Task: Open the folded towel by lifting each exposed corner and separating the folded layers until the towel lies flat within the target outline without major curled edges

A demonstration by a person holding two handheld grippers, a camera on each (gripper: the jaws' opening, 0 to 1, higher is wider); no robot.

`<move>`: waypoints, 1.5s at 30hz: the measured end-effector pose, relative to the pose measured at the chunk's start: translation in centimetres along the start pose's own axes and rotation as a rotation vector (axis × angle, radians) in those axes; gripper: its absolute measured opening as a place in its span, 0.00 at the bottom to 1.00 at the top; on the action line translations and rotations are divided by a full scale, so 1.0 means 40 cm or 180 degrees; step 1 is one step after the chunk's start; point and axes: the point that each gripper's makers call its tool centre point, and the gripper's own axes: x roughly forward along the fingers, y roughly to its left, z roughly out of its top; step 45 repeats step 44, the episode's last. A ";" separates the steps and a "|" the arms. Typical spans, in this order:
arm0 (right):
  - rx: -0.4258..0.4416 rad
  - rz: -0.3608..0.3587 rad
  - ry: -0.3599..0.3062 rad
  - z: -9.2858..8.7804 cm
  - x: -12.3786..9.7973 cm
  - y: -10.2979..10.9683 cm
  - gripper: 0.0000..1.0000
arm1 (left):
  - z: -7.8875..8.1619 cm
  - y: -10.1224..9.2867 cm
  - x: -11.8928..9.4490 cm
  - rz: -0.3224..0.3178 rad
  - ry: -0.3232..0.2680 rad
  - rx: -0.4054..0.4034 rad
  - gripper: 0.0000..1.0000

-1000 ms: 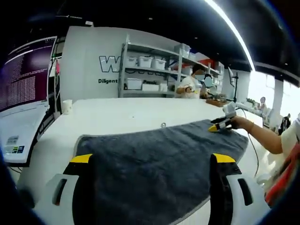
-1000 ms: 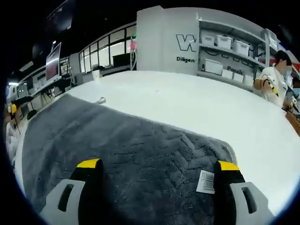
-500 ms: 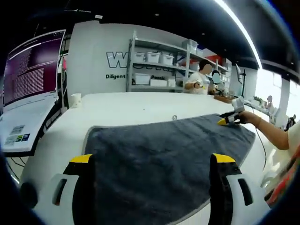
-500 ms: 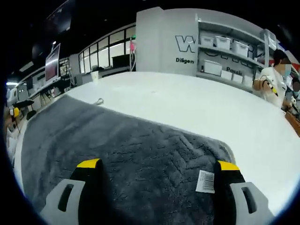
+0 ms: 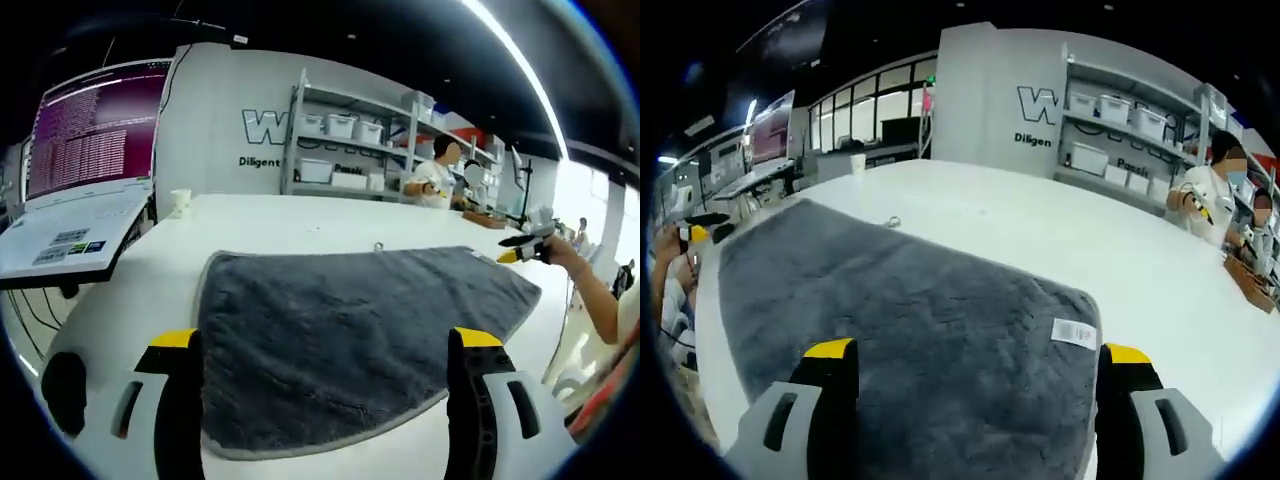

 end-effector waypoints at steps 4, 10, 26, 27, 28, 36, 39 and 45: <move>-0.0072 -0.0013 -0.0068 -0.015 -0.095 0.070 1.00 | -0.019 0.006 -0.047 0.0020 -0.0014 -0.0007 1.00; -0.0064 0.0054 -0.0168 -0.056 -0.187 0.161 1.00 | -0.048 0.000 -0.091 0.0030 -0.0033 0.0023 1.00; 0.0052 0.0005 -0.0219 -0.169 -0.256 0.215 0.99 | -0.104 -0.077 -0.109 -0.0141 -0.0011 0.0042 1.00; 0.0048 0.0007 -0.0218 -0.170 -0.257 0.216 0.99 | -0.104 -0.079 -0.109 -0.0145 -0.0012 0.0044 1.00; 0.0022 0.0018 -0.0230 -0.174 -0.259 0.226 0.99 | -0.098 -0.083 -0.113 -0.0054 -0.0050 0.0138 1.00; -0.0032 0.0105 -0.0270 -0.166 -0.264 0.254 0.99 | -0.081 -0.119 -0.114 -0.0205 -0.0145 0.0076 1.00; -0.0069 0.0058 -0.0251 -0.169 -0.266 0.253 0.99 | -0.084 -0.125 -0.113 -0.0238 -0.0161 0.0027 1.00; -0.0130 0.0066 -0.0206 -0.178 -0.267 0.272 0.99 | -0.107 -0.138 -0.108 -0.0314 -0.0151 -0.0075 1.00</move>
